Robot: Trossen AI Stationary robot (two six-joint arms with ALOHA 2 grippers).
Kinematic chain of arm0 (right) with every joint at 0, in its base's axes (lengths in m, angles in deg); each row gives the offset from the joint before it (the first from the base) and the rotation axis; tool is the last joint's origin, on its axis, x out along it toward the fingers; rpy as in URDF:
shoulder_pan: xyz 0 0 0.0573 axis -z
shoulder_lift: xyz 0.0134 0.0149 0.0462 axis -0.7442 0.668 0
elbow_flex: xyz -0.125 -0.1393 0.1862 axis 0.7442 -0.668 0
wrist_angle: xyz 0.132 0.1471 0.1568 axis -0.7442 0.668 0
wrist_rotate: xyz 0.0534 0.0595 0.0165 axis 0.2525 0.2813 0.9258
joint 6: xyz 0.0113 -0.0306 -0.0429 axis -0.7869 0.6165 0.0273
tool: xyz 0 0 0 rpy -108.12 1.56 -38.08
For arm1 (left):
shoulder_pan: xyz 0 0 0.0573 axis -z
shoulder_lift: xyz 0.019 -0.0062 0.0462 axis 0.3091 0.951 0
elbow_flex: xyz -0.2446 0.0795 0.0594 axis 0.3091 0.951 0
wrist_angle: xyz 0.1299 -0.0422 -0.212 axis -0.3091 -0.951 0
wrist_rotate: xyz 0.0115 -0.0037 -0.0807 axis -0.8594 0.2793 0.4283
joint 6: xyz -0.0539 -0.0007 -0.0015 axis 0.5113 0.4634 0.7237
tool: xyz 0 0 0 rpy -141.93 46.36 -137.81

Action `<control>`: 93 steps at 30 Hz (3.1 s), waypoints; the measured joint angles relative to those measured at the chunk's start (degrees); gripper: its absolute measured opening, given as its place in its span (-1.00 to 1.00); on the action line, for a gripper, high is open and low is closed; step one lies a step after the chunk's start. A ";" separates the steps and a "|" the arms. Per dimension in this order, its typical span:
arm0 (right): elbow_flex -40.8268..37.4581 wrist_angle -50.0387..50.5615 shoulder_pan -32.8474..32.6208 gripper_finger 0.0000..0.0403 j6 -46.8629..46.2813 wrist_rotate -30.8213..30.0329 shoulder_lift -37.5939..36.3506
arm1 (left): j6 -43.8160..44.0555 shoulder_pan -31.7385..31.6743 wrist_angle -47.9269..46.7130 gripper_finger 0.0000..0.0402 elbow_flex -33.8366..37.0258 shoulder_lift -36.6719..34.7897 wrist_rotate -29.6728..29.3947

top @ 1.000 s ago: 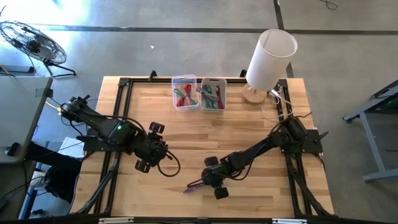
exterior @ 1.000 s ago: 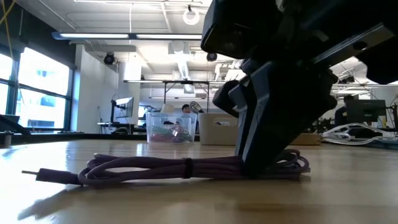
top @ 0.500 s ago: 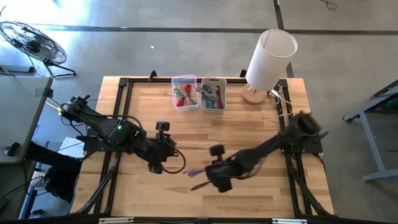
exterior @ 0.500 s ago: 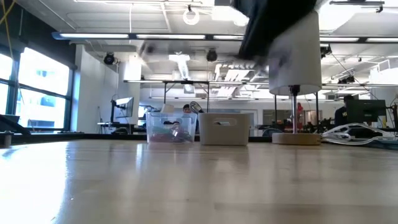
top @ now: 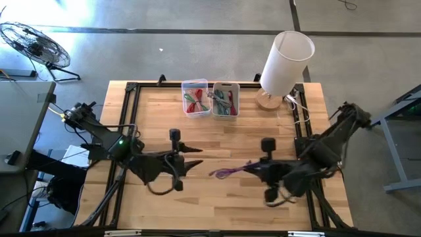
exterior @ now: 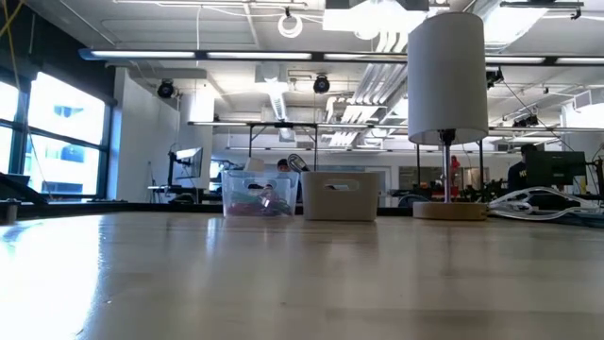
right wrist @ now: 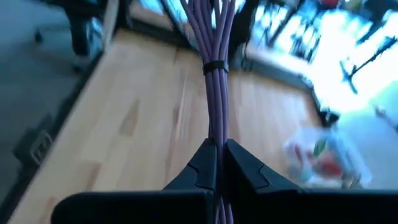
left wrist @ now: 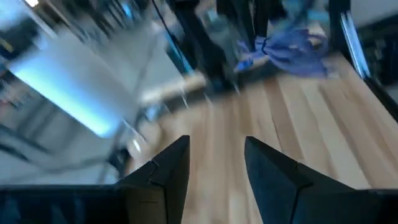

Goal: Pick & Place USB Port
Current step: Put the purple cable into the transparent bin

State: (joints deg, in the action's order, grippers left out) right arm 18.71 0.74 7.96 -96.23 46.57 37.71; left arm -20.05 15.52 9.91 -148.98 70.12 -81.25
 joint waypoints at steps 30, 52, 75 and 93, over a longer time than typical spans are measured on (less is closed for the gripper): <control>0.14 -24.94 5.64 -0.98 32.54 6.02 -3.82 | -19.22 -13.00 30.89 -0.26 -0.01 1.38 36.76; 0.22 -25.35 11.31 -0.98 32.84 11.47 -3.82 | -20.83 -13.28 31.38 -0.26 -0.11 4.13 46.94; 0.22 -24.92 12.54 -0.98 28.12 17.26 -3.82 | -26.91 -13.34 31.32 -0.26 -0.02 4.37 37.48; 0.22 -24.55 12.45 -0.98 25.42 18.61 -3.81 | -26.80 -13.32 31.39 -0.26 0.07 4.44 35.70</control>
State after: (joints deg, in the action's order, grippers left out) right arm 18.93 -23.82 20.41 -70.81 65.19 33.90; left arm -46.85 2.20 41.30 -148.92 74.56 -45.55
